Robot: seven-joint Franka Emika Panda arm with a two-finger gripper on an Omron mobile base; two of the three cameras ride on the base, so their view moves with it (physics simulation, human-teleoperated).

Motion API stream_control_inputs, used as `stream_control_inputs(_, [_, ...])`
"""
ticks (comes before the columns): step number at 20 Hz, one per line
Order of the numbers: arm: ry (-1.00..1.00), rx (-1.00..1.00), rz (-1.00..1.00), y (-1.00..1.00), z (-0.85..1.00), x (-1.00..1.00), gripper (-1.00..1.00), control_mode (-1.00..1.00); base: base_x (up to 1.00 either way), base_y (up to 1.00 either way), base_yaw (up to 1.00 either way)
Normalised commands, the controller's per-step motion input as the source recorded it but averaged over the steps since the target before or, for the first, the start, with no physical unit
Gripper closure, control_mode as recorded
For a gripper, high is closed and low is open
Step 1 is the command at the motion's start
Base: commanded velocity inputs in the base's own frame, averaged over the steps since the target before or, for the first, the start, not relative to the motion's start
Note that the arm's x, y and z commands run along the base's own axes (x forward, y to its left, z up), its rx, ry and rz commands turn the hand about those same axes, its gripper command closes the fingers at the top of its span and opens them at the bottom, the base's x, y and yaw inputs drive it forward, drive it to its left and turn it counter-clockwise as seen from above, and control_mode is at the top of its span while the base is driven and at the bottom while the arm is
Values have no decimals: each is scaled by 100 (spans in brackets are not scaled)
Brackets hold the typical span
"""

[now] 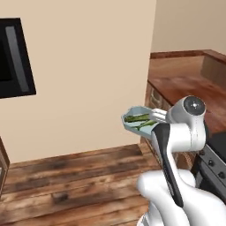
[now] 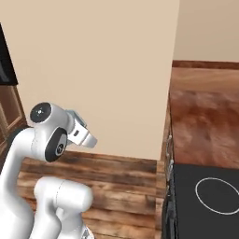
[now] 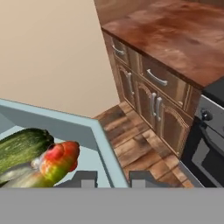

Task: Place the tupperware containing the fish and squash meal in the microwave. Close the microwave door and press the start button to reheat the meal.

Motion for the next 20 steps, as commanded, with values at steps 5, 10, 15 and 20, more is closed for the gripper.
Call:
stream_control_inputs(5, [0, 0, 0, 0, 0, 0, 100, 100, 100, 30, 21])
stream_control_inputs(10, [0, 0, 0, 0, 0, 0, 100, 100, 100, 42, 33])
stream_control_inputs(15, [0, 0, 0, 0, 0, 0, 100, 100, 93, 43, 43])
stream_control_inputs(20, [0, 0, 0, 0, 0, 0, 100, 100, 99, 27, 49])
